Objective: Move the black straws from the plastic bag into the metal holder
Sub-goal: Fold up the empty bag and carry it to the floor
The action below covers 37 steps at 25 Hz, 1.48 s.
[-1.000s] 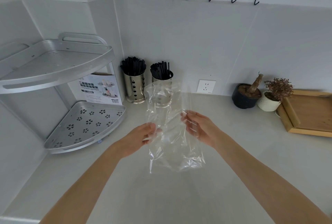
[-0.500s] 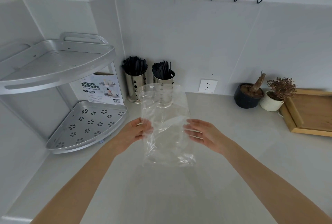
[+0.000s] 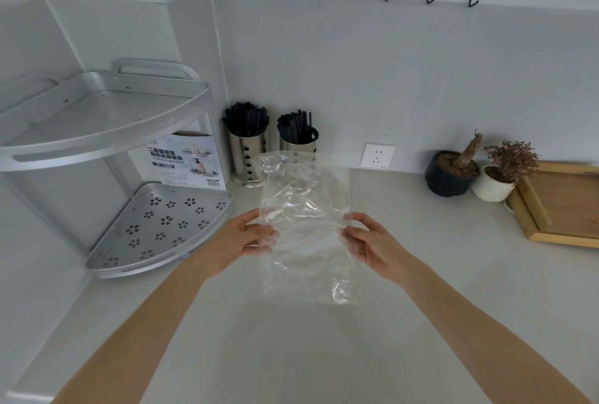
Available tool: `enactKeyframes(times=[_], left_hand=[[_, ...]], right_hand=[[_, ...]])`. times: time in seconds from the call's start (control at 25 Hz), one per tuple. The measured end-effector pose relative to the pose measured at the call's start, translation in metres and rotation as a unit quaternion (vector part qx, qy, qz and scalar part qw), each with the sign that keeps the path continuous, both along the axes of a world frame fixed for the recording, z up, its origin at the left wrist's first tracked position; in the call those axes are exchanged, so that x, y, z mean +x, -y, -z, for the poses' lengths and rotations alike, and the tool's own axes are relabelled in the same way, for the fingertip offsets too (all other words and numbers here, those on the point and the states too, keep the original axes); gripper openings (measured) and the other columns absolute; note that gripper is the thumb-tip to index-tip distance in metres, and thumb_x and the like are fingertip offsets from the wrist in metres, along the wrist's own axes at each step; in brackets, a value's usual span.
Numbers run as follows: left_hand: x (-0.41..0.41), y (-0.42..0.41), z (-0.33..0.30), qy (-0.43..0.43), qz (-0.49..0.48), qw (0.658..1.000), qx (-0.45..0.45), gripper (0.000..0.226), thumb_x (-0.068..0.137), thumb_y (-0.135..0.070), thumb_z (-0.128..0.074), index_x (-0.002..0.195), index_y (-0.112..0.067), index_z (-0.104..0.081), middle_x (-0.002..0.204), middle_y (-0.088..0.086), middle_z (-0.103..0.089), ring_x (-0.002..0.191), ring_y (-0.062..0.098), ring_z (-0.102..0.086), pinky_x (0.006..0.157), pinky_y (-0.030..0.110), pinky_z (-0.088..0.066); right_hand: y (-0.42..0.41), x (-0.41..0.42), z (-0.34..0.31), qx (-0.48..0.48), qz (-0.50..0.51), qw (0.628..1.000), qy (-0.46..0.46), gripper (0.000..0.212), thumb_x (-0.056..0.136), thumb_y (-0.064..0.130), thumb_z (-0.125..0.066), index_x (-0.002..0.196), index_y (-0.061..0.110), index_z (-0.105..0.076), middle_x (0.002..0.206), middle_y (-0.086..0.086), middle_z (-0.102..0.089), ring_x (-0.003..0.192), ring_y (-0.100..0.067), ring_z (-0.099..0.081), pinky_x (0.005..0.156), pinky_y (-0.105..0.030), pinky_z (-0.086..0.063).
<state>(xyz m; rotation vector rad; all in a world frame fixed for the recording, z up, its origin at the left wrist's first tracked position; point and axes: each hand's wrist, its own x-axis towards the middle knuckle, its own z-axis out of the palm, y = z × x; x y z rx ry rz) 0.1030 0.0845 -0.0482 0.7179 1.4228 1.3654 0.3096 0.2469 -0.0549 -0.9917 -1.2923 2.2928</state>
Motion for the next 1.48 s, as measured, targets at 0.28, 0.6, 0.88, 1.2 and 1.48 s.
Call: enactKeyframes(times=[0.28, 0.6, 0.88, 1.2, 1.48], left_hand=[[0.001, 0.003, -0.001, 0.025, 0.006, 1.000, -0.006, 0.037, 0.088, 0.011, -0.036, 0.085, -0.011, -0.067, 0.076, -0.008, -0.076, 0.073, 0.004, -0.070, 0.063, 0.016, -0.057], [-0.002, 0.000, -0.004, 0.003, 0.013, 0.994, -0.105, 0.035, 0.091, -0.037, -0.037, 0.086, -0.019, -0.066, 0.093, -0.006, -0.064, 0.080, 0.014, -0.052, 0.072, 0.024, -0.046], [0.000, 0.002, 0.005, -0.019, 0.064, 0.993, -0.094, 0.038, 0.085, -0.017, -0.059, 0.119, -0.027, -0.046, 0.115, -0.003, -0.050, 0.088, 0.006, -0.061, 0.075, 0.019, -0.051], [0.001, 0.005, 0.008, -0.020, 0.018, 0.997, -0.066, 0.035, 0.082, 0.002, -0.057, 0.115, -0.009, -0.053, 0.106, -0.001, -0.064, 0.093, 0.006, -0.062, 0.078, 0.013, -0.052], [-0.003, 0.025, 0.016, -0.034, -0.073, 0.995, -0.054, 0.022, 0.080, 0.000, -0.060, 0.082, -0.022, -0.056, 0.092, -0.001, -0.062, 0.088, 0.014, -0.059, 0.084, 0.023, -0.045]], right_hand=[[0.004, -0.005, -0.002, 0.048, -0.009, 0.999, 0.009, 0.046, 0.087, -0.013, -0.040, 0.055, 0.016, -0.057, 0.050, 0.004, -0.051, 0.039, -0.004, -0.046, 0.041, -0.014, -0.042], [0.009, -0.005, -0.014, 0.023, -0.010, 0.998, 0.056, 0.023, 0.090, 0.021, -0.044, 0.078, 0.016, -0.063, 0.082, 0.004, -0.064, 0.084, -0.007, -0.056, 0.079, -0.026, -0.043], [0.009, -0.009, -0.001, 0.118, -0.002, 0.993, 0.006, 0.040, 0.083, -0.013, -0.050, 0.117, 0.009, -0.055, 0.105, 0.001, -0.057, 0.091, -0.007, -0.058, 0.068, -0.009, -0.051], [0.017, -0.011, -0.005, 0.086, 0.000, 0.996, 0.011, 0.020, 0.087, 0.006, -0.055, 0.106, 0.011, -0.059, 0.091, 0.003, -0.068, 0.085, -0.011, -0.063, 0.070, -0.015, -0.052], [0.027, -0.006, 0.011, 0.101, -0.155, 0.977, 0.110, 0.039, 0.086, 0.020, -0.060, 0.123, 0.021, -0.049, 0.107, 0.002, -0.065, 0.099, -0.011, -0.062, 0.083, -0.022, -0.048]])
